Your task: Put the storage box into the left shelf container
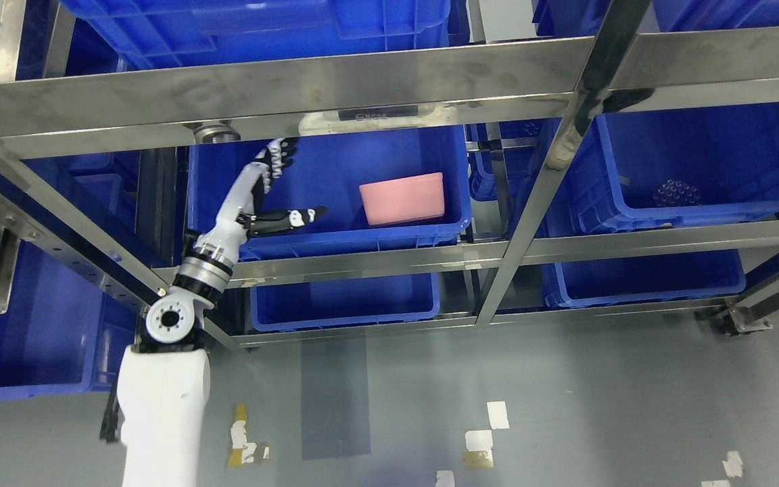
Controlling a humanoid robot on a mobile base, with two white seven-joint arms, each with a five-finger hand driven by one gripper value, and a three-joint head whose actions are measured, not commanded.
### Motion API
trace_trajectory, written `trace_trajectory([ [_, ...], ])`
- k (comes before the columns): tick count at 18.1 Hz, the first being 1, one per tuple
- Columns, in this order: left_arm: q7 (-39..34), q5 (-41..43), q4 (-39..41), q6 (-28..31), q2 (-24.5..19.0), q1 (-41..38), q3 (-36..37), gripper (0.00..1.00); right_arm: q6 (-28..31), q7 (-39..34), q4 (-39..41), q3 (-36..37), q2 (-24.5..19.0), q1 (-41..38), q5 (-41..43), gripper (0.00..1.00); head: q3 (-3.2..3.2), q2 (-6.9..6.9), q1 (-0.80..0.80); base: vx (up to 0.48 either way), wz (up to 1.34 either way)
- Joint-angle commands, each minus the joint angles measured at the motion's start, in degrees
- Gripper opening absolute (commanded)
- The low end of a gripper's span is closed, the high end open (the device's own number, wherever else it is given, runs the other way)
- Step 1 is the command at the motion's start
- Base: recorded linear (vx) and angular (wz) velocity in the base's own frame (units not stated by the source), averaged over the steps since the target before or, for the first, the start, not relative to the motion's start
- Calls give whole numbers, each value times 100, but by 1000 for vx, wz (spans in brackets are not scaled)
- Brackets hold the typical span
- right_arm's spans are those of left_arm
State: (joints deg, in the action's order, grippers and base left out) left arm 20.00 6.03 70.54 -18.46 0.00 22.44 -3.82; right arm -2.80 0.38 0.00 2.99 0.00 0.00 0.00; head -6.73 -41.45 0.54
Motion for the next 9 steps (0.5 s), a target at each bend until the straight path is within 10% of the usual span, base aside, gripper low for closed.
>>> trace_trajectory([
  [1, -927, -418, 2579, -226, -100, -1450, 889, 99, -1, -29, 100, 0, 100, 18, 123, 100, 0, 0, 0, 0, 0],
  [9, -1182, -550, 2571, -580, -100, -1866, 496, 99, -1, -20, 100, 0, 100, 18, 123, 100, 0, 0, 0, 0, 0],
])
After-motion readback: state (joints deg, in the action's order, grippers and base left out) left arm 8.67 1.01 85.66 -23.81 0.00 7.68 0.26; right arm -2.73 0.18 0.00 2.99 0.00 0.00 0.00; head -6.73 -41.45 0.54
